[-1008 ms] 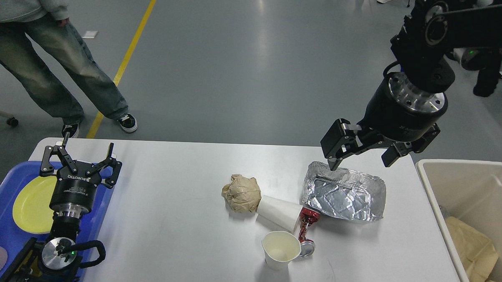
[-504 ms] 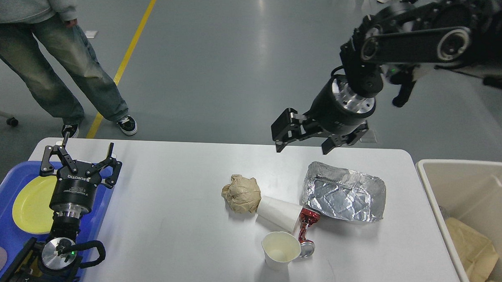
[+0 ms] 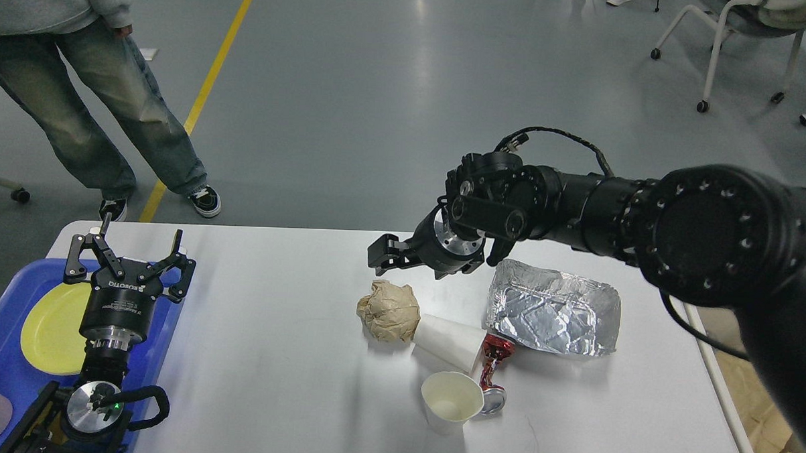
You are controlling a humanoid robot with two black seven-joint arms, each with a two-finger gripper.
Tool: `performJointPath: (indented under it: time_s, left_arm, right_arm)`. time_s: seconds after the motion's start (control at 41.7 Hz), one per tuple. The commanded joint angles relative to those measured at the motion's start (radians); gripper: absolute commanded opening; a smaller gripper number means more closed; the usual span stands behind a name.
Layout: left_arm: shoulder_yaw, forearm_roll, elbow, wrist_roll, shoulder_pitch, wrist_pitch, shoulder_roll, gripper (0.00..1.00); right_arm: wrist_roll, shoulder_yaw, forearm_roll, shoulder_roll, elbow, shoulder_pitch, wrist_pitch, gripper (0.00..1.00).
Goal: Tidy desktop
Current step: 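Move the right gripper down toward the bread roll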
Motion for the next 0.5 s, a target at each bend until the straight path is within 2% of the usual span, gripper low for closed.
performJointPath:
  time_s: [0.0, 0.264, 0.48]
  left_arm:
    - [0.000, 0.000, 0.000, 0.000, 0.000, 0.000, 0.000, 0.96]
    - [0.000, 0.000, 0.000, 0.000, 0.000, 0.000, 0.000, 0.96]
    - [0.000, 0.000, 0.000, 0.000, 0.000, 0.000, 0.000, 0.96]
  right_arm:
    - [0.005, 0.036, -0.065, 0.002, -0.002, -0.081, -0.149, 1.00]
    - [0.016, 0.103, -0.092, -0.001, 0.003, -0.158, -0.240, 1.00]
    - [0.031, 0.148, -0.147, -0.005, 0.004, -0.238, -0.387, 1.00]
